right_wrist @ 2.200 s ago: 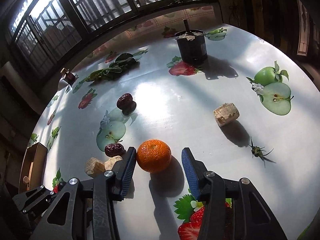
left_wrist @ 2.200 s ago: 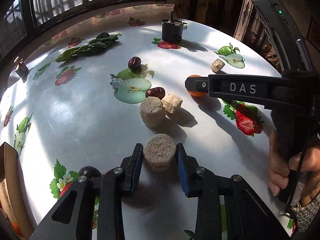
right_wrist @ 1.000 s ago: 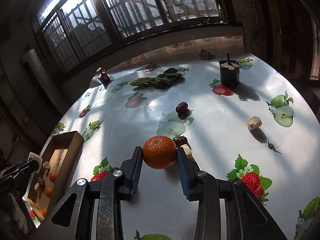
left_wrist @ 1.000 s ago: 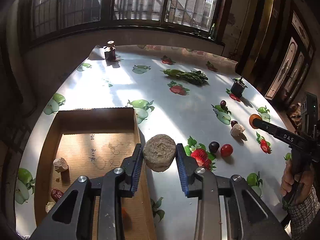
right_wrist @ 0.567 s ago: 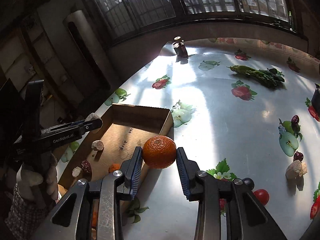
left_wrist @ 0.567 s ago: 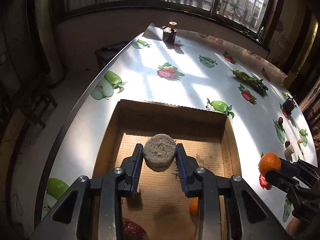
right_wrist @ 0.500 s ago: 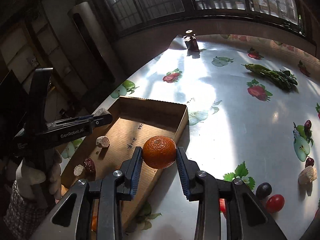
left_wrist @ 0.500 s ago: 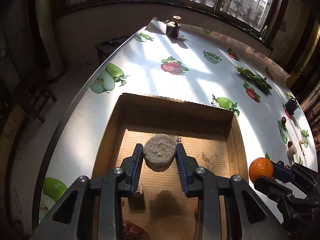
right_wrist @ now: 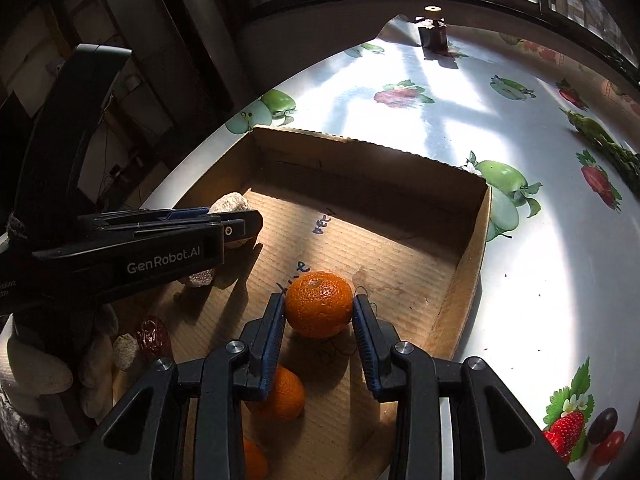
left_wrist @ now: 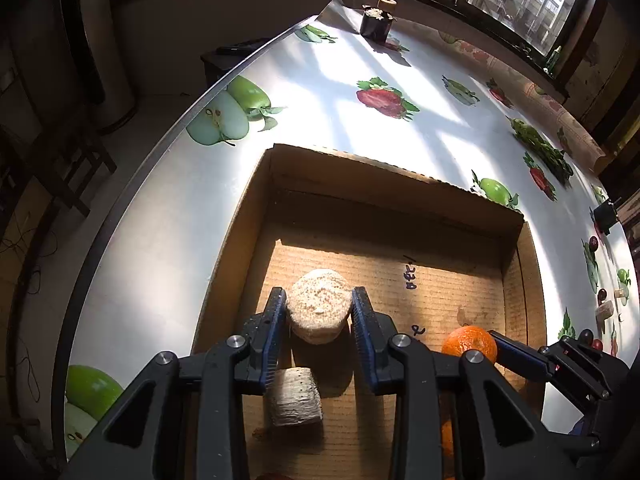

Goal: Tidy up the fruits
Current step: 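Carry the round cake with the left tool into the box while the right tool releases its orange there, then withdraw both open tools from the box back over the table, then close the left tool on the red tomato while the right tool grasps a square beige cake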

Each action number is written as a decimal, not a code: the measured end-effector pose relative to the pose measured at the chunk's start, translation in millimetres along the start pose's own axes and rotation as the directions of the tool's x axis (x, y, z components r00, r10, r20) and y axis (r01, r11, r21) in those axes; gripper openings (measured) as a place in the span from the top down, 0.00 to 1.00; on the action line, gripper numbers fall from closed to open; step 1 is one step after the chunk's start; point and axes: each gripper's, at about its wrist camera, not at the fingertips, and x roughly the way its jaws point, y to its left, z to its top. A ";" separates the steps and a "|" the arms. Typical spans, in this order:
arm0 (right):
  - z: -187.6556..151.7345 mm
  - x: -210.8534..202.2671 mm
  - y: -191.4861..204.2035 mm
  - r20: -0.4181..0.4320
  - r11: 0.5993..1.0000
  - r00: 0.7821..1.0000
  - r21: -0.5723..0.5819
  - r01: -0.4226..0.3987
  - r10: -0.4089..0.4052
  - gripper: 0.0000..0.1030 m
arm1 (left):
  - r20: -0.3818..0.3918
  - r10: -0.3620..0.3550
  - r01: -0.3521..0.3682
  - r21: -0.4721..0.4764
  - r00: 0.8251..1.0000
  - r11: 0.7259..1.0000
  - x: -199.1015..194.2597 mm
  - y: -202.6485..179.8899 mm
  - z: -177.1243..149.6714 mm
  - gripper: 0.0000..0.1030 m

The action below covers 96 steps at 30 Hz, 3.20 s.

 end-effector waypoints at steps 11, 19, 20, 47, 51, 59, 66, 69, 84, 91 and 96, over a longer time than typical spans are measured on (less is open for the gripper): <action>-0.9 -19.3 5.7 0.065 1.000 0.998 0.004 0.003 -0.003 0.51 | 0.089 -0.033 0.039 -0.061 0.995 0.997 -43.5 4.7 -7.0 0.62; -29.6 -91.6 -8.8 0.184 0.994 0.983 0.101 -0.034 0.015 0.44 | 0.262 -0.111 0.118 -0.011 0.959 0.993 -135.0 -23.1 -49.0 0.45; -36.3 -101.0 -11.1 0.194 0.993 0.981 0.112 -0.028 0.005 0.42 | 0.276 -0.133 0.140 -0.006 0.952 0.990 -144.8 -28.6 -55.7 0.44; -229.3 -320.5 -72.3 0.428 0.878 0.828 0.455 0.149 -0.363 0.32 | 0.371 -0.455 0.380 0.259 0.809 0.888 -268.4 -180.5 -195.9 0.36; -243.3 -338.8 -81.7 0.444 0.861 0.808 0.487 0.146 -0.388 0.32 | 0.366 -0.480 0.389 0.295 0.797 0.872 -276.0 -194.1 -200.0 0.36; -244.5 -346.6 -103.3 0.421 0.835 0.801 0.525 0.167 -0.425 0.31 | 0.356 -0.492 0.414 0.277 0.795 0.867 -269.9 -196.5 -182.0 0.36; -249.0 -369.3 -120.6 0.379 0.764 0.752 0.596 0.248 -0.540 0.31 | 0.363 -0.535 0.448 0.300 0.763 0.842 -282.6 -187.3 -148.1 0.36; -258.6 -386.6 -129.2 0.351 0.702 0.704 0.650 0.291 -0.617 0.31 | 0.368 -0.561 0.452 0.343 0.742 0.823 -284.3 -184.3 -136.6 0.36; -291.2 -407.1 -147.8 0.165 0.458 0.637 0.826 0.328 -0.753 0.31 | 0.238 -0.579 0.500 0.320 0.780 0.804 -206.1 -157.4 -107.4 0.36; -255.5 -380.2 -150.8 0.224 0.598 0.699 0.722 0.350 -0.679 0.31 | 0.287 -0.458 0.414 0.203 0.842 0.888 -199.6 -138.8 -119.8 0.35; -237.2 -347.3 -163.0 0.228 0.699 0.770 0.620 0.356 -0.595 0.31 | 0.258 -0.347 0.319 0.143 0.902 0.937 -180.5 -144.6 -129.8 0.35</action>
